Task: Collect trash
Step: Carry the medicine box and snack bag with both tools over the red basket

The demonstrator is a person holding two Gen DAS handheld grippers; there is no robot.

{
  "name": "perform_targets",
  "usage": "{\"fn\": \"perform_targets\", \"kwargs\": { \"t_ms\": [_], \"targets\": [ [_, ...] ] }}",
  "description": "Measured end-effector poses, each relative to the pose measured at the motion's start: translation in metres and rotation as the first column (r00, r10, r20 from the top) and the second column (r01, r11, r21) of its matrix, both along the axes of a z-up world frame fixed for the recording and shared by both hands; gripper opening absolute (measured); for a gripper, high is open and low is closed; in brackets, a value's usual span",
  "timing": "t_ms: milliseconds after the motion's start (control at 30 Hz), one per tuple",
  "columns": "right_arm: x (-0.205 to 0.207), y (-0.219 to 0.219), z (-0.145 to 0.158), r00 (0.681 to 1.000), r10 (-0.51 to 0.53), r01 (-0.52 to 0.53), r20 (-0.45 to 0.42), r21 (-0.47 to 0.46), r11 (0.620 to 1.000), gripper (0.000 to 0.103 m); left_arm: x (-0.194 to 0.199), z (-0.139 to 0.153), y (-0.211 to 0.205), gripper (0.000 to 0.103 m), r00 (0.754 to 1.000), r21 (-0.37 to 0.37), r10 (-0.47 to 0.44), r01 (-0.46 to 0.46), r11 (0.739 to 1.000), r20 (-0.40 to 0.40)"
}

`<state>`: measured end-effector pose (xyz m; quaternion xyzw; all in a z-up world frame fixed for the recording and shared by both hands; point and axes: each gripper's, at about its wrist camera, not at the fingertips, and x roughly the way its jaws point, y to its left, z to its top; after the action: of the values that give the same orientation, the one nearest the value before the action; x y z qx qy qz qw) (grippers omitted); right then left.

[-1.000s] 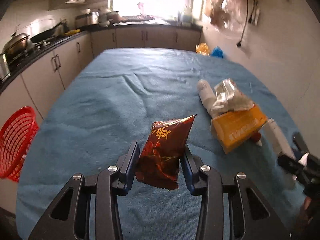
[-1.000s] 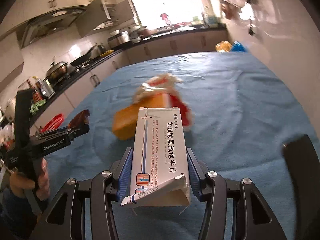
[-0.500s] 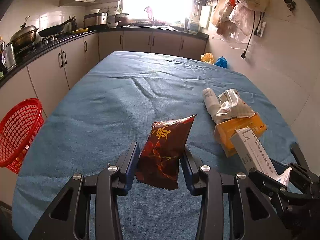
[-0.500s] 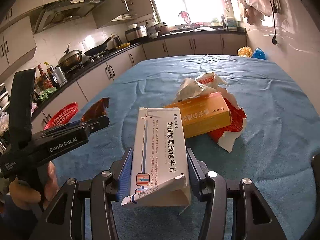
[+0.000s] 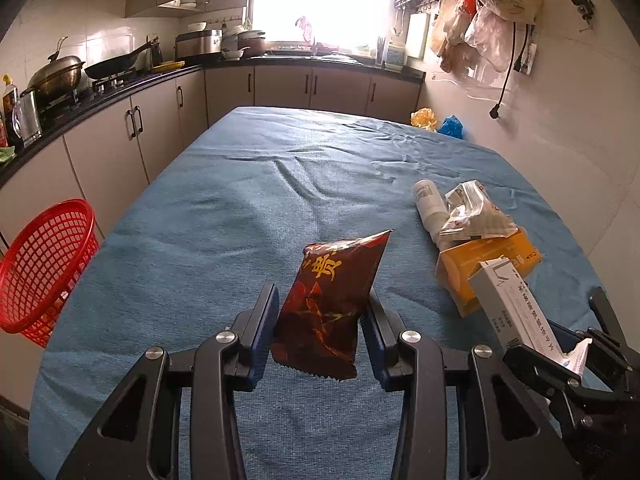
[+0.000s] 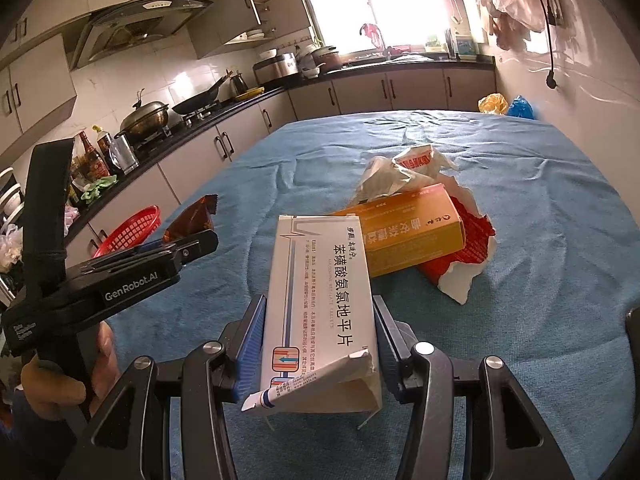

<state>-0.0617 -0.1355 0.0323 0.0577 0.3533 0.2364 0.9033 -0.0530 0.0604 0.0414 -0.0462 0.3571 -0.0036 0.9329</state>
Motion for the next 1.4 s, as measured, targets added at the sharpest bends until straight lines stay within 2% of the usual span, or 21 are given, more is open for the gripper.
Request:
{"fn": "perform_targets", "kwargs": {
  "t_ms": [700, 1133, 1400],
  "targets": [
    [-0.004, -0.003, -0.001, 1.0, 0.007, -0.007, 0.01, 0.005, 1.0, 0.055, -0.002, 0.002, 0.002, 0.04, 1.0, 0.017, 0.01, -0.01, 1.0, 0.005],
    [-0.007, 0.007, 0.005, 1.0, 0.001, -0.001, 0.007, -0.042, 0.999, 0.055, -0.014, 0.013, 0.014, 0.04, 0.999, 0.017, 0.034, -0.035, 0.999, 0.031],
    [-0.007, 0.025, 0.021, 0.999, 0.042, -0.04, 0.03, -0.059, 0.997, 0.055, -0.02, 0.016, 0.026, 0.04, 0.998, 0.008, 0.056, -0.056, 0.998, 0.041]
  ]
}}
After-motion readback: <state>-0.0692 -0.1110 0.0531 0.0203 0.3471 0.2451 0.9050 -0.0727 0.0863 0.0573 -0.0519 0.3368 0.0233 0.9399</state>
